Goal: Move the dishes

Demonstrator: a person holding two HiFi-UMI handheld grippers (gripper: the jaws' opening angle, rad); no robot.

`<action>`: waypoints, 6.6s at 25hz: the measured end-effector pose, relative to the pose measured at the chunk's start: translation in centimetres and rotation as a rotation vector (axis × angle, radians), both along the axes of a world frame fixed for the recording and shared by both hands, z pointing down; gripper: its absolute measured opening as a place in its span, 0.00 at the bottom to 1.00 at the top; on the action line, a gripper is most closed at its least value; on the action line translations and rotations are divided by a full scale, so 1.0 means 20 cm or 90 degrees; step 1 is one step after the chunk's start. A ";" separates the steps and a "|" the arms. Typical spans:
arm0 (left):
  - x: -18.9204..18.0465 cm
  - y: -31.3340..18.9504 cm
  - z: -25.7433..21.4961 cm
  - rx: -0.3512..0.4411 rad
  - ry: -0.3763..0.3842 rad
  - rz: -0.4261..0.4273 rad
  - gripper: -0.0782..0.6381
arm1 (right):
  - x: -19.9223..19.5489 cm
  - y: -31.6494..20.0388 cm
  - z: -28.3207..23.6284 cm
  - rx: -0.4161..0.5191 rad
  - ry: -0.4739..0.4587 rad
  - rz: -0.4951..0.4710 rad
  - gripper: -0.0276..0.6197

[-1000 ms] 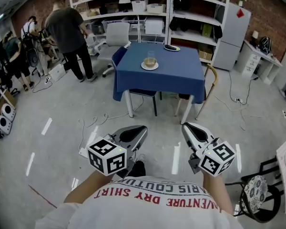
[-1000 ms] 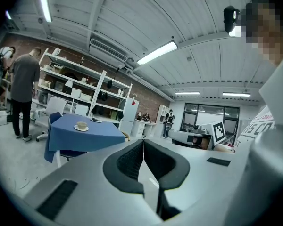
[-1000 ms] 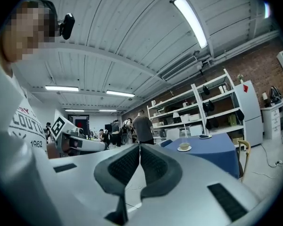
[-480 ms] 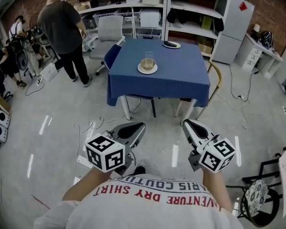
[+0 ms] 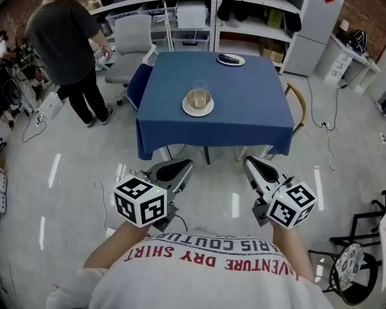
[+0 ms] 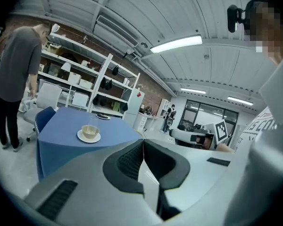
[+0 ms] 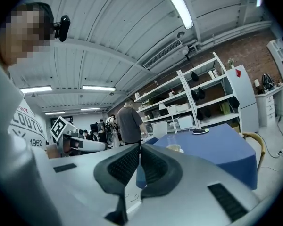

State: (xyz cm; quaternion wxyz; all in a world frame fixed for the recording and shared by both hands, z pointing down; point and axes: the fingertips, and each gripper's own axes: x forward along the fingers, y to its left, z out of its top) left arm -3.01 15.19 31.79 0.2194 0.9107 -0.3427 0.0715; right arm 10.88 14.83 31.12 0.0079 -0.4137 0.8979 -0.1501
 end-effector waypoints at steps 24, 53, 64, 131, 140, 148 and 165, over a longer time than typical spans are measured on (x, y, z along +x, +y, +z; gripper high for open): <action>-0.31 -0.86 0.22 -0.044 0.007 -0.061 0.15 | -0.18 -0.94 0.18 0.020 0.080 -0.008 0.56; -0.38 -1.61 0.45 -0.097 -0.021 -0.124 0.15 | -0.54 -1.88 0.78 -0.030 0.255 -0.141 0.57; -0.52 -1.66 0.58 -0.136 -0.009 -0.157 0.15 | -0.63 -1.96 0.88 -0.038 0.232 -0.125 0.56; -0.04 -2.04 0.60 -0.152 -0.031 0.026 0.15 | 0.33 -2.12 0.84 -0.110 0.246 0.160 0.48; 0.00 -2.02 0.66 -0.159 -0.052 0.034 0.15 | 0.39 -2.08 0.92 -0.112 0.222 0.179 0.48; -0.02 -1.97 0.68 -0.165 -0.056 0.022 0.15 | 0.39 -2.06 0.90 -0.101 0.180 0.185 0.49; -0.10 -1.76 0.49 -0.115 -0.013 -0.012 0.15 | 0.08 -1.91 0.34 0.059 0.148 0.101 0.52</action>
